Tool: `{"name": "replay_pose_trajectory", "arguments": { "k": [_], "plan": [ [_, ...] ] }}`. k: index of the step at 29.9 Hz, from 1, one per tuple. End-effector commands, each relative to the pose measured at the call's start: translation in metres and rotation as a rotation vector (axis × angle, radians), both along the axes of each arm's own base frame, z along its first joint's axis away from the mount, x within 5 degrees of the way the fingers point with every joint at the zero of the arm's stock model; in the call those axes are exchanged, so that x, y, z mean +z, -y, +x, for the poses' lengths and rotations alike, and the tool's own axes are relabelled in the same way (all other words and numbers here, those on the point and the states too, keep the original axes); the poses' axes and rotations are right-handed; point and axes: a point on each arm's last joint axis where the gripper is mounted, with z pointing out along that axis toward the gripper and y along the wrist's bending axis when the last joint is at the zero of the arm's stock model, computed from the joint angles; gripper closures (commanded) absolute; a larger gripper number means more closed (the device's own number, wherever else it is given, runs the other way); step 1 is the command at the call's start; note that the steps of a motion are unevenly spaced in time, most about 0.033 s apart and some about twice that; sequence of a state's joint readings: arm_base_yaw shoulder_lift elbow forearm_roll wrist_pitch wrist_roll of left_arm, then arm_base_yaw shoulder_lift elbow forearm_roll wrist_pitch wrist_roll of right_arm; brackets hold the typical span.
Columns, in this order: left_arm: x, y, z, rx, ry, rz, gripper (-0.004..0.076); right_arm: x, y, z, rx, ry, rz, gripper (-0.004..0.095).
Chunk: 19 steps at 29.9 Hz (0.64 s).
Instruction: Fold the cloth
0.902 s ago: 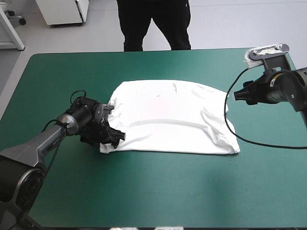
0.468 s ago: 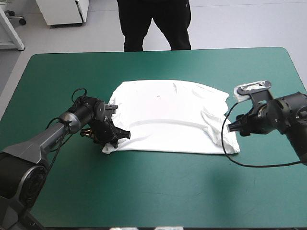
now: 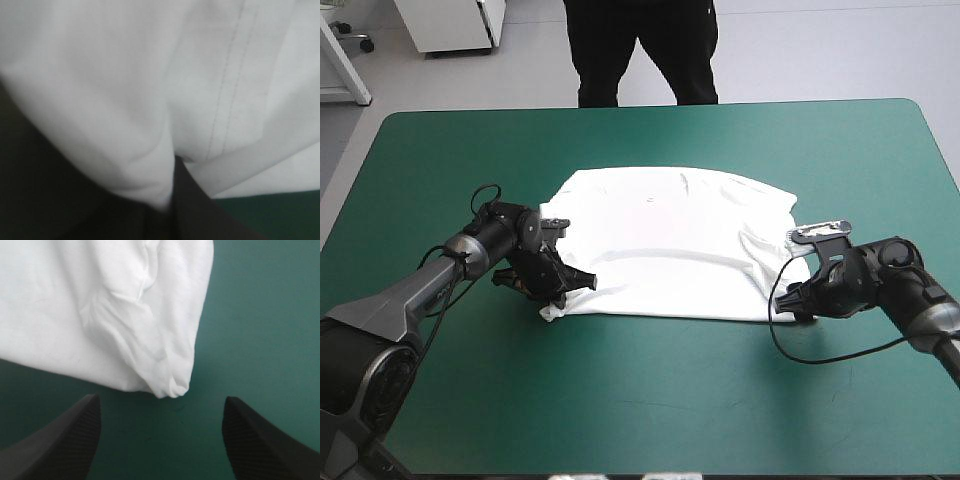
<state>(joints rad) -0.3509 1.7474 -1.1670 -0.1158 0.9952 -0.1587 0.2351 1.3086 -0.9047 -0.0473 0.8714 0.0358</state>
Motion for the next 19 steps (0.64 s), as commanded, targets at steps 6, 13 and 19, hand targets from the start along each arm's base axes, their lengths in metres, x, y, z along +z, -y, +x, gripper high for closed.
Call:
{"name": "replay_pose_trajectory", "arguments": {
  "k": [6,13,19],
  "plan": [
    [-0.004,-0.004,0.003,-0.027,0.032,0.046,0.0733,-0.025,-0.001,0.029,-0.024,0.009,-0.043,0.0254],
    [-0.004,-0.004,0.003,-0.027,0.027,0.048,0.0733,-0.062,-0.007,0.043,-0.040,-0.102,-0.037,0.0274],
    [-0.004,-0.004,0.003,-0.027,0.024,0.049,0.0733,-0.072,-0.009,0.042,-0.051,-0.178,-0.024,0.0591]
  ]
}}
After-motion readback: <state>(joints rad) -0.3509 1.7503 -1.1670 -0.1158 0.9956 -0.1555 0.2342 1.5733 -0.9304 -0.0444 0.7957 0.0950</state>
